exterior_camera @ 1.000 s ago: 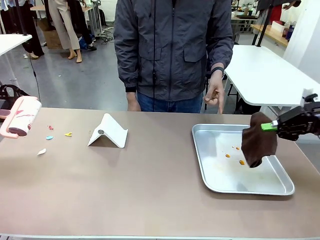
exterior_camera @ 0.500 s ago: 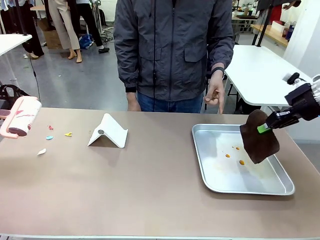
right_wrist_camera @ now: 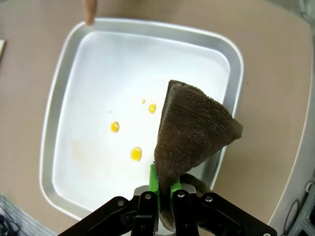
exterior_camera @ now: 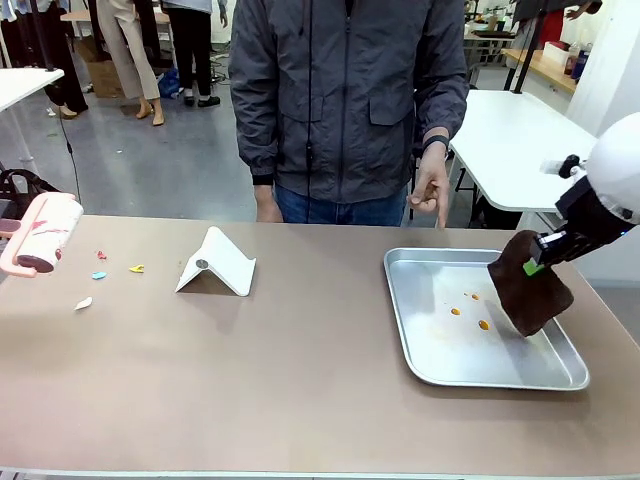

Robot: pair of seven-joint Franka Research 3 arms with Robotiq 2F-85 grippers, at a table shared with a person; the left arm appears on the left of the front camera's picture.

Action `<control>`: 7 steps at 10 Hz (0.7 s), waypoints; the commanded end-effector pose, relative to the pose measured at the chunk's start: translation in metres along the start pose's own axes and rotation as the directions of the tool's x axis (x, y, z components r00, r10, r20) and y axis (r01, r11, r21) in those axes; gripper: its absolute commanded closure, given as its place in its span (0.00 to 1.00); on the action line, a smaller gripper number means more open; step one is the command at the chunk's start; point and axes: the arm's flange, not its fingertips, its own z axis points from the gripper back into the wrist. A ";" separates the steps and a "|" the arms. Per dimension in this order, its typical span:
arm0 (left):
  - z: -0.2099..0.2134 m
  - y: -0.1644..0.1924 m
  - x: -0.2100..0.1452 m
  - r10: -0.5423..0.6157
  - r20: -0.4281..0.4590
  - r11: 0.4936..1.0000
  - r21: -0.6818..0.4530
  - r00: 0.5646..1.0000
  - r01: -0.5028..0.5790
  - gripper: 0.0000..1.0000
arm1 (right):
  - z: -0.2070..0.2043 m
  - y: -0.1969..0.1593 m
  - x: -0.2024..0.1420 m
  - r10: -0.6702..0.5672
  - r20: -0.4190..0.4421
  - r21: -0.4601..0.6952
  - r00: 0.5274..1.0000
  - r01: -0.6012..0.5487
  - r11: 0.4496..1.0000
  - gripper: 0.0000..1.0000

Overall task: Clean the surface of the table.
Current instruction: If a person points to the right, clean the right side of the table with your right hand, and if they point to the left, clean the left side with your left hand.

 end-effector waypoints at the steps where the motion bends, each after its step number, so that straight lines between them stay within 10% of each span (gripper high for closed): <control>1: -0.004 -0.007 -0.003 0.009 0.006 1.000 -0.001 1.000 -0.009 1.00 | -0.017 0.001 0.013 -0.056 -0.012 -0.030 0.998 0.055 0.998 0.91; 7: -0.004 -0.007 -0.003 0.009 0.006 1.000 -0.001 1.000 -0.009 1.00 | -0.086 0.011 0.021 -0.119 -0.089 0.135 0.989 0.130 0.982 0.91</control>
